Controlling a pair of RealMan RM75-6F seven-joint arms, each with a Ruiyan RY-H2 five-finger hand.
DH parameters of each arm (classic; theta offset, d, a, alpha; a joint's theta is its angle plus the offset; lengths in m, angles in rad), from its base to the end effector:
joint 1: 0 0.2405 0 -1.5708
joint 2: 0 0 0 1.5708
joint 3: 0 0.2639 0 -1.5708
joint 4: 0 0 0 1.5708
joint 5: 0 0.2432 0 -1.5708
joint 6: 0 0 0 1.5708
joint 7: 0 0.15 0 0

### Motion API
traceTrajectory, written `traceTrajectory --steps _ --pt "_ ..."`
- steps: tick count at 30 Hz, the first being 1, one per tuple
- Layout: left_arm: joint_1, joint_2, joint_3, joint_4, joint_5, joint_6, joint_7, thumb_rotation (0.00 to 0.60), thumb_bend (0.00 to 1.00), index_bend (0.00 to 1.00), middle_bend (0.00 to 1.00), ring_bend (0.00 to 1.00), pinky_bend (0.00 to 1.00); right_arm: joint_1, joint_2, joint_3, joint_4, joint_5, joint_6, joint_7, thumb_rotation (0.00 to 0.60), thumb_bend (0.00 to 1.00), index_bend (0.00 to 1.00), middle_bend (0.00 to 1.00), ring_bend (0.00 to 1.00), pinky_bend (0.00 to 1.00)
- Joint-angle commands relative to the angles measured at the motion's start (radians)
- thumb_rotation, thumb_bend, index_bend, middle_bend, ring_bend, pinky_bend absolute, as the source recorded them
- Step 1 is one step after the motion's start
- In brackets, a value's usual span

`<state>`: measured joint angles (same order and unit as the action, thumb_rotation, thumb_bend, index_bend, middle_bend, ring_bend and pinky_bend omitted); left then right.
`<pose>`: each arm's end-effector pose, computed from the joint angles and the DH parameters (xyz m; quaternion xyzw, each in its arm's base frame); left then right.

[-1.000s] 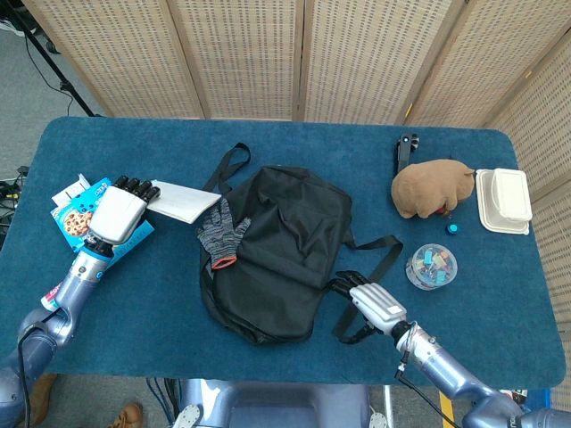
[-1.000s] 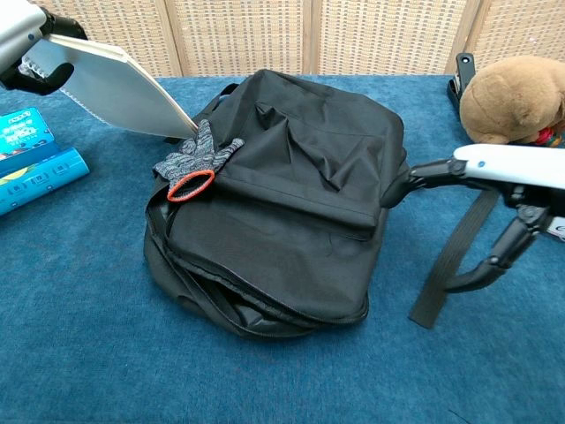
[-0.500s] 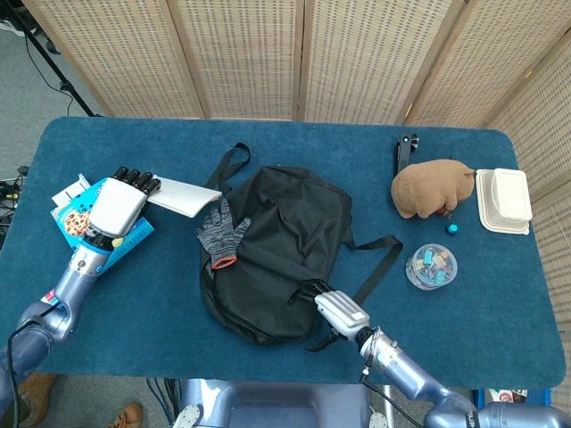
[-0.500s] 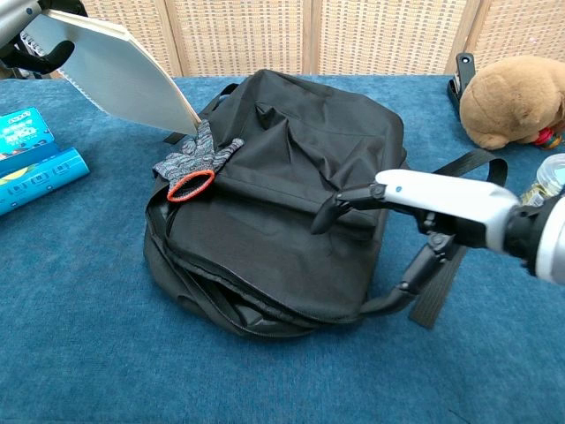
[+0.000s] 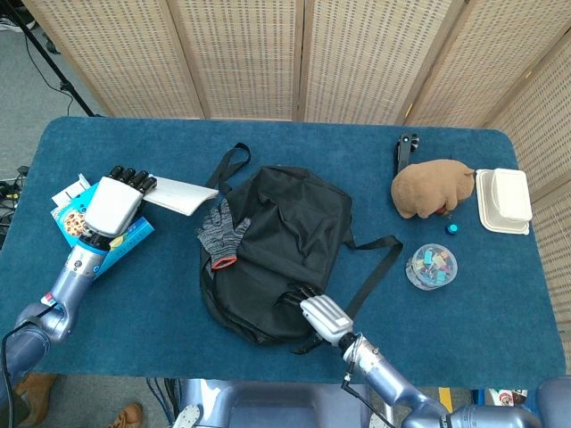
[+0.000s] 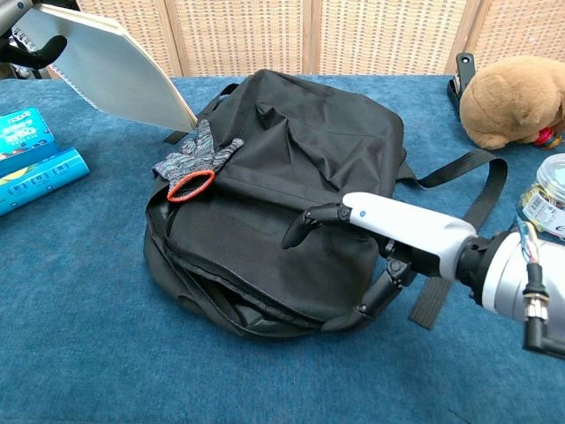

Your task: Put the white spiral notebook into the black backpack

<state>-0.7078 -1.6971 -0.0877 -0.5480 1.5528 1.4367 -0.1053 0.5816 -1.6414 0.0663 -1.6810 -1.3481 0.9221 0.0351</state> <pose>-0.2538 0.4276 0.0584 -0.6974 -0.0722 -0.4506 0.5526 -0.1159 -0.2420 -0.1028 0.6948 -0.5512 0.4251 0.1807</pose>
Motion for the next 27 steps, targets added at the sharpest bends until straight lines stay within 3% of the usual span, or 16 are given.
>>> traceTrajectory --steps 1,20,25,27 --pt "0.001 0.0 0.0 0.0 0.0 -0.001 0.0 0.6 0.53 0.81 0.63 0.51 0.51 0.001 -0.008 -0.002 0.004 -0.003 -0.001 0.004 0.6 0.0 0.27 0.23 0.07 0.0" --pt "0.018 0.004 -0.004 0.019 -0.006 -0.001 -0.027 0.6 0.53 0.81 0.63 0.51 0.51 0.013 -0.148 0.003 0.193 -0.058 0.045 0.006 0.6 0.0 0.3 0.27 0.08 0.0" --pt "0.022 0.005 -0.004 0.023 -0.006 0.002 -0.038 0.6 0.53 0.81 0.63 0.51 0.51 0.013 -0.179 0.011 0.233 -0.059 0.061 0.005 0.6 0.01 0.35 0.33 0.13 0.03" --pt "0.023 0.005 -0.003 0.023 -0.005 0.004 -0.039 0.6 0.53 0.81 0.63 0.51 0.51 0.012 -0.185 0.012 0.242 -0.06 0.066 0.003 0.6 0.05 0.37 0.36 0.16 0.05"
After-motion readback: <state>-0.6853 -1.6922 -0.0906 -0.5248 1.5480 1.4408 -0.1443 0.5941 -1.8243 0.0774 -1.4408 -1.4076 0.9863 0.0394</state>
